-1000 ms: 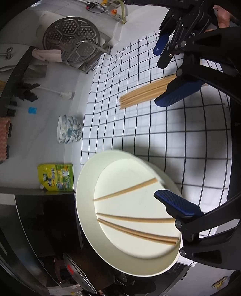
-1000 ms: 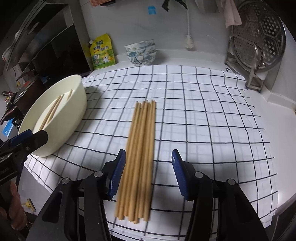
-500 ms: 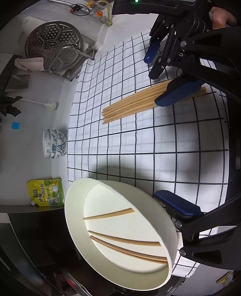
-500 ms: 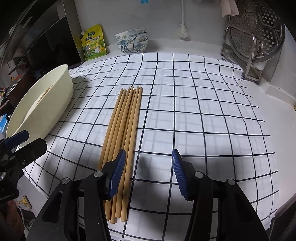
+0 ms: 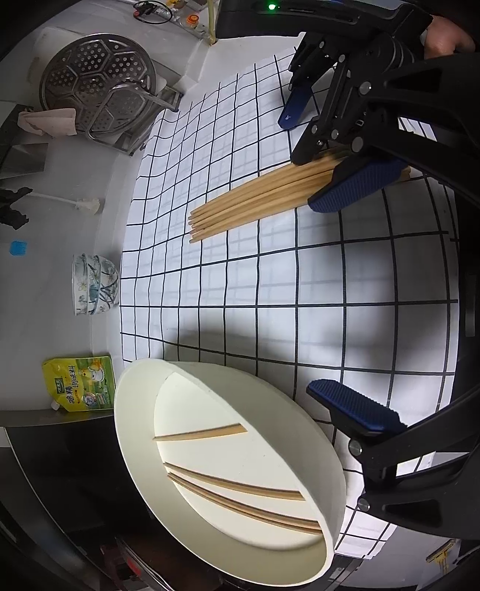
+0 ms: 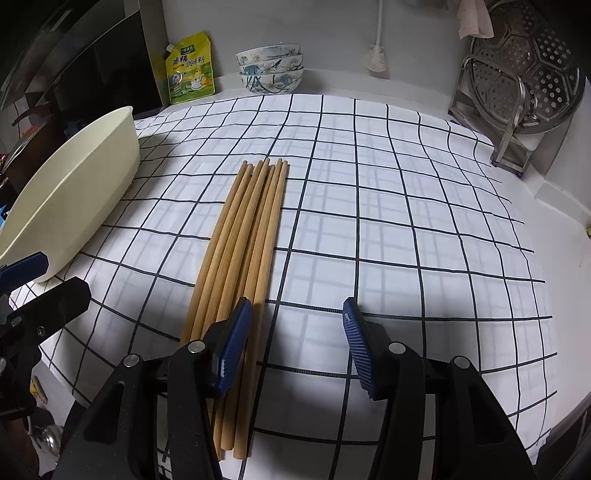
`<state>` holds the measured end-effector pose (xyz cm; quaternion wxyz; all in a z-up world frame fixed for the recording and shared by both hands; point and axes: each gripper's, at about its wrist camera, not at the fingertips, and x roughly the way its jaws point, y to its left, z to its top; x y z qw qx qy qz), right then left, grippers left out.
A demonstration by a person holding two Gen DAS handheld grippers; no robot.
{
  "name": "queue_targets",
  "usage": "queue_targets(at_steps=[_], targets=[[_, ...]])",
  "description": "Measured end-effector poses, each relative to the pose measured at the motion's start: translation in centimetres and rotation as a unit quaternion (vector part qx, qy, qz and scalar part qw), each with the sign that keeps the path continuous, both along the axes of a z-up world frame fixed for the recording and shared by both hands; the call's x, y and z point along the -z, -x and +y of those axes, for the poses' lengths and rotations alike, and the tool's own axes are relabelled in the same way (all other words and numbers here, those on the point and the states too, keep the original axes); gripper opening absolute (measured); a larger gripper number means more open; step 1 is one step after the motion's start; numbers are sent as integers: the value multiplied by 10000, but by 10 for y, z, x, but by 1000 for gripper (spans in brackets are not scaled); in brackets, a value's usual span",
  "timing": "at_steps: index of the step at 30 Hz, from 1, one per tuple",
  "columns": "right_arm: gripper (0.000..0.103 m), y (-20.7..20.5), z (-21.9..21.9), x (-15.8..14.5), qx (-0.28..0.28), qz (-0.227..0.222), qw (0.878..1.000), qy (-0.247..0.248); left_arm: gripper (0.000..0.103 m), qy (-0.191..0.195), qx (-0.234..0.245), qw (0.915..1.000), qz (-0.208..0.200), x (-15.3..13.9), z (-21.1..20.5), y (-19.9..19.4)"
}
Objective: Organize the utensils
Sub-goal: 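Position both open tools around single chopsticks at the row's edge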
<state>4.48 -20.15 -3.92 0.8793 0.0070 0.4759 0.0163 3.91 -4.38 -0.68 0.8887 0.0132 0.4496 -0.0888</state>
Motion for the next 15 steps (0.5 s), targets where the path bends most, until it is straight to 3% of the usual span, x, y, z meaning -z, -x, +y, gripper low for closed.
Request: queue_targets(at_steps=[15], targets=[[50, 4, -13, 4, 116, -1, 9999, 85, 90, -9, 34, 9999, 109, 10, -12, -3]])
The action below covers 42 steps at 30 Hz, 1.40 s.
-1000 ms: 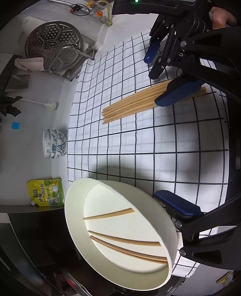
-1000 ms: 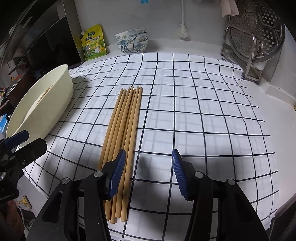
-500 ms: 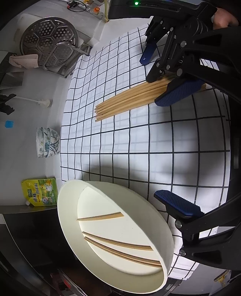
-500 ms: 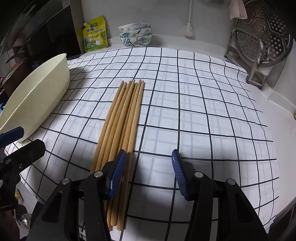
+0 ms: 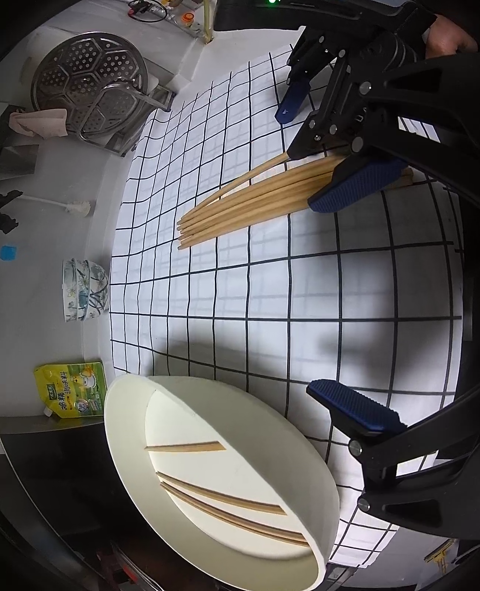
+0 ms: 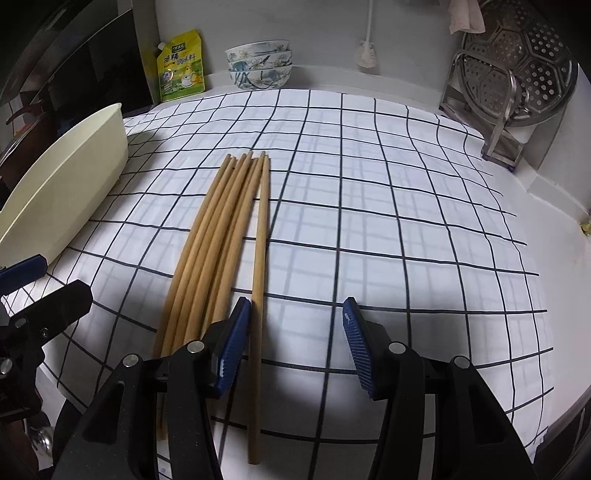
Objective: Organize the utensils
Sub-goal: 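Position both open tools around single chopsticks at the row's edge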
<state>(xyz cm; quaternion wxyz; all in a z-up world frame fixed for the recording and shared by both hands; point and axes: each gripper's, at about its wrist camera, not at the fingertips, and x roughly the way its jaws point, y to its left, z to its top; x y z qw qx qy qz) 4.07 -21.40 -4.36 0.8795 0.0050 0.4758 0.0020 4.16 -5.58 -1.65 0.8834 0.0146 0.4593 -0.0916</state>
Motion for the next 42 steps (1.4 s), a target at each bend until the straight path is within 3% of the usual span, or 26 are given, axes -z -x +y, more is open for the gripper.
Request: queue_targets(at_steps=[11, 24, 42], targets=[[50, 1, -35, 0, 330, -12, 9994, -75, 90, -50, 106, 9999, 21, 8, -27, -10], [50, -12, -33, 2, 73, -87, 9999, -116, 90, -200, -11, 9993, 300, 32, -37, -24], [50, -6, -33, 2, -11, -151, 9998, -96, 93, -503, -56, 9985, 208, 37, -37, -23]])
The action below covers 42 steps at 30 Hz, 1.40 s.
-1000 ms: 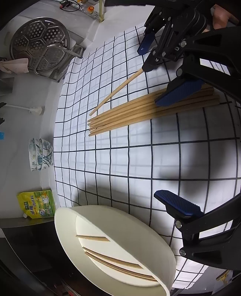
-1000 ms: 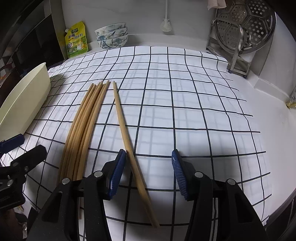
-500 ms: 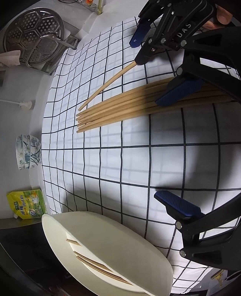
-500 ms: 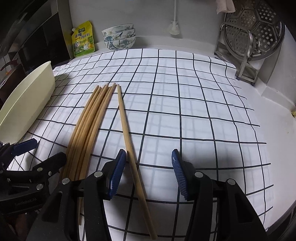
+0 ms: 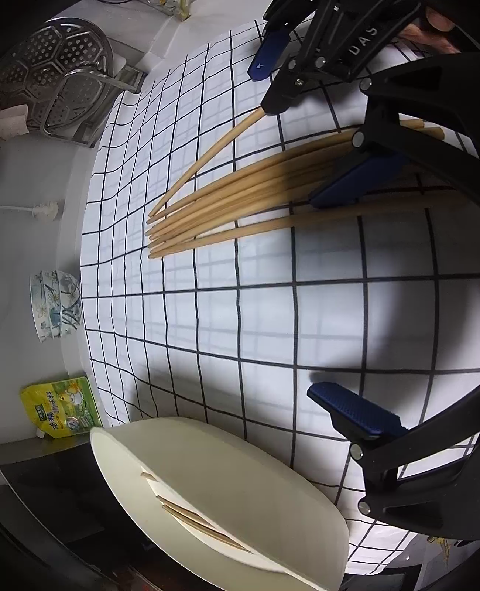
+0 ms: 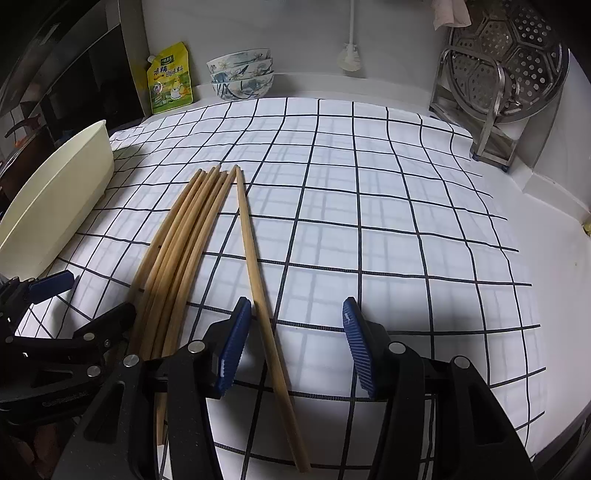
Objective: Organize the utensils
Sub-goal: 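Position both open tools around single chopsticks at the row's edge, then close the left tool on one chopstick while the right tool grasps another, then lift both held chopsticks and carry them over the cream basin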
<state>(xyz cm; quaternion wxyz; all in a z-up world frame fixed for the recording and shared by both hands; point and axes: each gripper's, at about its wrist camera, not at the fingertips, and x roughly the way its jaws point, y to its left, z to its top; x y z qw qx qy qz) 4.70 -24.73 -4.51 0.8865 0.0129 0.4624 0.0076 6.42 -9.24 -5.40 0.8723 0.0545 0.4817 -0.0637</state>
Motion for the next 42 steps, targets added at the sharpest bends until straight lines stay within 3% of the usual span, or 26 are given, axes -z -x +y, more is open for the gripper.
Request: queue_targets(at_steps=[7, 10, 12, 13, 17, 20, 21, 32, 42], targets=[[50, -5, 9, 1, -150, -15, 9998, 141, 93, -29, -14, 10000, -4, 0, -8, -13], [48, -8, 11, 1, -167, -32, 9997, 148, 84, 81, -56, 10000, 10, -1, -11, -19], [43, -8, 14, 1, -235, -57, 9995, 181, 71, 149, -21, 9999, -18, -2, -14, -20], [36, -8, 16, 1, -310, -69, 9993, 185, 67, 159, 13, 9999, -46, -3, -16, -19], [8, -6, 24, 0, -488, -83, 9985, 231, 33, 211, 199, 9995, -96, -6, -24, -14], [6, -6, 20, 0, -461, -84, 9988, 108, 10, 268, 230, 9993, -94, -6, -24, -12], [6, -5, 18, 0, -447, -80, 9990, 43, 8, 304, 241, 9992, -78, -6, -23, -12], [6, 2, 1, -5, -134, -97, 9983, -561, 8, 581, 402, 9975, 76, -13, -7, 3], [6, 9, 23, -54, -53, -634, 9933, -963, 8, 907, 470, 9933, -532, -80, 29, 9]])
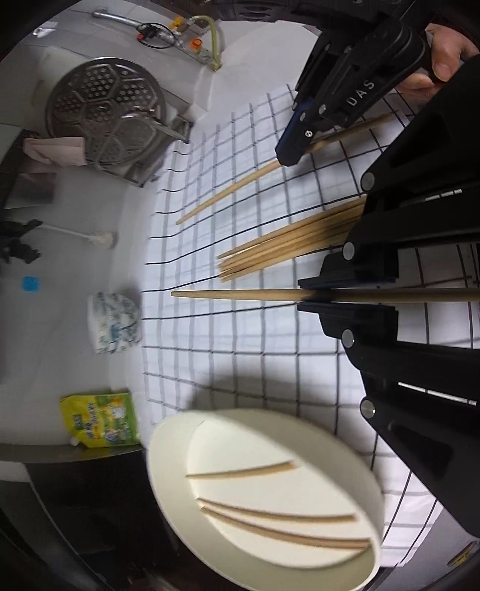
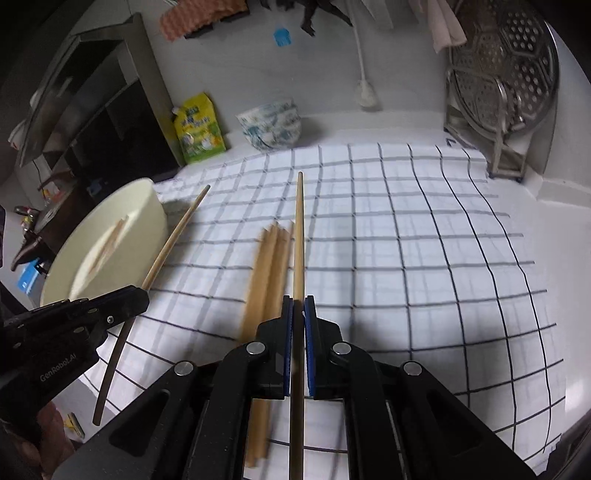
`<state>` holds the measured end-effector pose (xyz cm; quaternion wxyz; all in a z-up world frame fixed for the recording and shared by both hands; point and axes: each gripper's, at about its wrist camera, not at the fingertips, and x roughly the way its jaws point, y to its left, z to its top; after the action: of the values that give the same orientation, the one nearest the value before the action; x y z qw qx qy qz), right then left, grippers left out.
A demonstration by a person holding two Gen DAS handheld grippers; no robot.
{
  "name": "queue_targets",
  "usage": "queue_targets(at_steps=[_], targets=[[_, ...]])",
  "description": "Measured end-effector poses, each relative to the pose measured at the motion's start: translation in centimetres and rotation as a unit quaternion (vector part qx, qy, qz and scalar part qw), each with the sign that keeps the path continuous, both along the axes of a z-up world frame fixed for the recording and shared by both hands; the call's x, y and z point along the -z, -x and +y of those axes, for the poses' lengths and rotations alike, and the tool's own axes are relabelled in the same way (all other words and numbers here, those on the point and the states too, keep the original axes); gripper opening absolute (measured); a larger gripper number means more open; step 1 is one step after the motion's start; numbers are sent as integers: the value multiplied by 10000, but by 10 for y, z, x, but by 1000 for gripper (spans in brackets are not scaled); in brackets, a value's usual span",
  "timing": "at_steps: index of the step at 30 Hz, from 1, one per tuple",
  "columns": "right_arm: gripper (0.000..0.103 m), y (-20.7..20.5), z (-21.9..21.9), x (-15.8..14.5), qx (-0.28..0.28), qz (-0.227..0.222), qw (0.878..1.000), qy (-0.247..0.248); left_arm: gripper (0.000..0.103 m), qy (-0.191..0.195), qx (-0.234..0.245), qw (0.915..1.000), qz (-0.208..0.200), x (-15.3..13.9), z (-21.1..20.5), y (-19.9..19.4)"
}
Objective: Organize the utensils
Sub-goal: 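Lift both held chopsticks and carry them over the cream basin, then lower the chopsticks into the basin and open both tools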
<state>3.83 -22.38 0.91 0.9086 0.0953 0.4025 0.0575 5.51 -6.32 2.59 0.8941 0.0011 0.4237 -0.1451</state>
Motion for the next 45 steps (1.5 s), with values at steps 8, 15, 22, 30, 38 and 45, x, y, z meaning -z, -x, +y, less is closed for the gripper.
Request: queue_targets(at_steps=[8, 15, 22, 30, 38, 45], targets=[[6, -26, 65, -43, -554, -393, 9974, -244, 8, -9, -488, 9971, -580, -44, 76, -9], [6, -63, 152, -54, -1222, -383, 9911, -358, 8, -222, -1012, 9925, -646, -43, 144, -21], [6, -96, 214, -43, -1561, -90, 9872, -325, 8, -222, -1271, 9905, -476, -26, 184, -39], [6, -110, 231, -26, -1518, 170, 9880, -228, 8, -206, -1448, 9888, -294, -11, 205, -52], [26, -104, 223, -31, -1408, 64, 9897, -247, 54, -162, -1783, 9831, -367, -13, 223, -41], [26, -96, 217, -34, -1372, 34, 9902, -267, 57, -119, -1921, 9803, -438, -19, 229, -31]])
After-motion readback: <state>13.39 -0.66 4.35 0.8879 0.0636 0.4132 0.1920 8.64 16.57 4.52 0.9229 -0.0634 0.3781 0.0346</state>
